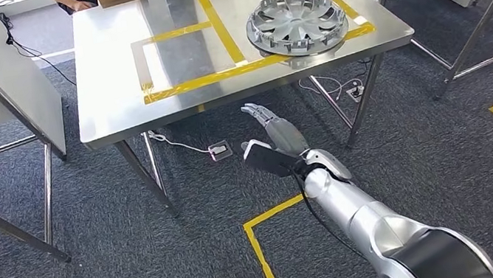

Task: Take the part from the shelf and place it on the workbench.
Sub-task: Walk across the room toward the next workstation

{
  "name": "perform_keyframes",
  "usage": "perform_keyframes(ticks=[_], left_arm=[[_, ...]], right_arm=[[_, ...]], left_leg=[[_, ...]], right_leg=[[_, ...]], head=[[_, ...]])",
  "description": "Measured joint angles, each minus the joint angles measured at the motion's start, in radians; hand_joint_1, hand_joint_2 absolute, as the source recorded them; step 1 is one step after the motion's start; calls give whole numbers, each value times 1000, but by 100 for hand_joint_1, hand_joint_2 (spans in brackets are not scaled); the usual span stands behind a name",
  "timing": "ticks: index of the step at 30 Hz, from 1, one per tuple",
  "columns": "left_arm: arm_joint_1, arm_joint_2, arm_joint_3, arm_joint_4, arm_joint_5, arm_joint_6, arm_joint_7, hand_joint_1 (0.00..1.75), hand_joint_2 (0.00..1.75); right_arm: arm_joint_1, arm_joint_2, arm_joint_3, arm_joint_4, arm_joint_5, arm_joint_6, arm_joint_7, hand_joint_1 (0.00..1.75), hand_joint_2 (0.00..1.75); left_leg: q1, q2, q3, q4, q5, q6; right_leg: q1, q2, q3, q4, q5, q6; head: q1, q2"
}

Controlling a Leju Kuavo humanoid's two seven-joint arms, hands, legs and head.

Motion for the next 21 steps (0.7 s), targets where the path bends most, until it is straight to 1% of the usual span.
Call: perform_keyframes(ticks=[3,4,5,6,7,8,9,10,11,12,13,14,15,16,17,18,19,20,21], left_arm=[[0,2,0,0,0,0,-1,0,0],[0,3,0,0,0,0,-1,0,0],[0,3,0,0,1,0,-1,0,0],[0,3,0,0,1,0,-1,0,0],[0,3,0,0,2,0,-1,0,0],[0,3,0,0,2,0,-1,0,0],[0,3,0,0,3,0,-1,0,0],[1,3,0,0,3,0,-1,0,0],[2,3,0,0,3,0,-1,0,0],[3,3,0,0,3,0,-1,0,0],[3,3,0,0,3,0,0,0,0],[3,3,0,0,3,0,0,0,0],[2,2,0,0,3,0,0,0,0],[1,2,0,0,3,0,0,0,0],[0,2,0,0,3,0,0,0,0],[0,2,0,0,3,0,0,0,0],[1,2,0,0,3,0,0,0,0],[2,2,0,0,4,0,0,0,0],[3,2,0,0,4,0,0,0,0]], right_arm=[[1,0,5,0,1,3,5,0,0],[0,1,6,0,1,3,6,0,0],[0,1,6,0,1,3,7,0,0],[0,1,7,0,2,3,7,0,0],[0,1,8,0,3,3,8,0,0],[0,1,9,0,4,2,8,0,0],[1,0,11,0,5,2,8,0,0],[4,0,12,0,6,3,9,0,0],[8,0,13,0,7,3,10,0,0],[11,-1,13,0,7,3,11,0,0],[12,-1,14,0,7,3,11,0,0],[12,-1,14,0,7,3,12,0,0],[11,-2,15,0,7,3,12,0,0],[10,-2,15,0,7,3,12,0,0],[10,-2,15,0,7,3,12,0,0],[10,-3,16,0,8,4,12,0,0],[11,-3,16,0,8,4,13,0,0],[11,-2,17,0,9,4,13,0,0],[9,-1,17,0,9,4,13,0,0]], left_leg=[[-4,-1,-8,4,3,7],[-4,-2,-10,2,6,11],[-2,-3,-9,-2,10,16],[1,-5,-8,-7,16,21],[4,-7,-8,-11,21,26],[6,-9,-9,-14,25,29],[6,-13,-12,-14,28,30],[6,-18,-16,-13,30,29],[6,-25,-20,-11,31,28],[6,-33,-23,-9,32,25],[7,-42,-25,-6,33,23],[8,-52,-27,-3,33,19],[9,-61,-30,0,33,14],[10,-70,-33,4,32,7],[11,-79,-37,6,33,-1],[12,-87,-40,5,35,-9],[13,-95,-42,2,37,-17],[15,-100,-44,-1,39,-24],[14,-91,-48,4,35,-30]], right_leg=[[-4,-1,-4,-1,5,9],[-4,-3,-5,-2,7,13],[-5,-4,-5,-1,6,16],[-6,-5,-10,9,-5,18],[-6,-3,-21,38,-27,20],[-6,-2,-42,89,-62,21],[-6,0,-71,160,-103,21],[-6,1,-99,232,-137,21],[-6,1,-118,284,-157,21],[-7,2,-119,299,-158,20],[-8,5,-100,272,-141,18],[-9,13,-61,209,-112,16],[-11,32,-20,139,-93,15],[-11,47,13,81,-79,12],[-11,58,32,45,-74,9],[-8,62,37,35,-78,5],[-4,52,36,33,-75,-2],[-5,41,36,31,-73,-10],[-5,32,37,28,-70,-19]], head=[[0,0],[0,0],[0,0],[0,0],[2,0],[3,0],[4,0],[5,0],[5,0],[6,0],[6,0],[6,0],[5,0],[6,0],[5,0],[5,0],[5,0],[4,0],[2,0]])
